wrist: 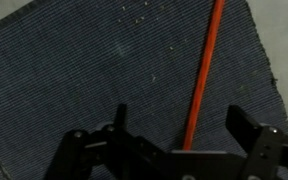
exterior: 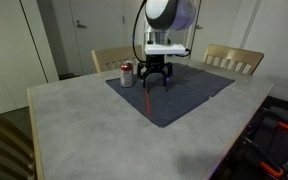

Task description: Put the straw in the can

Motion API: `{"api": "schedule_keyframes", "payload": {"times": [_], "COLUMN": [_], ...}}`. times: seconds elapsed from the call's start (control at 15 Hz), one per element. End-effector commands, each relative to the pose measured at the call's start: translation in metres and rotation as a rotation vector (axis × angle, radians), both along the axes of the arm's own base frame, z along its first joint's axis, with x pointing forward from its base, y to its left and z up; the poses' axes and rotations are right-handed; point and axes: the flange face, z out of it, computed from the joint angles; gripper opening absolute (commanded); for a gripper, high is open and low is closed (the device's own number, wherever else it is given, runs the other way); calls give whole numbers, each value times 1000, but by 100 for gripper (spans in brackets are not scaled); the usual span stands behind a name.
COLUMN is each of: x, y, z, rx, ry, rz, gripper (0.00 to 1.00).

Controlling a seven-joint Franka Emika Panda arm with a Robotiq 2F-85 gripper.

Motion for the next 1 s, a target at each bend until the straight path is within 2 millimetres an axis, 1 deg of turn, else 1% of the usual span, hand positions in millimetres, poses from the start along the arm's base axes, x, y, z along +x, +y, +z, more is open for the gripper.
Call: {"api": "schedule_keyframes", "payload": {"times": [0.0,0.2,0.33,0.53,0.8,0.87,0.93], "x": [14,23,29,36,45,48,50], "y": [-3,-3,1,0,-2,-3,-4], "z": [-10,-15,-18,-23,-24,-22,-21], "rx": [-26,11,13,6,0,-3,-4], "ry": [-26,-56,-75,-77,-87,-90,-93], "rz": [-39,-81,-91,-112,-140,-148,-155], "gripper": [100,100,100,100,100,98,92]}}
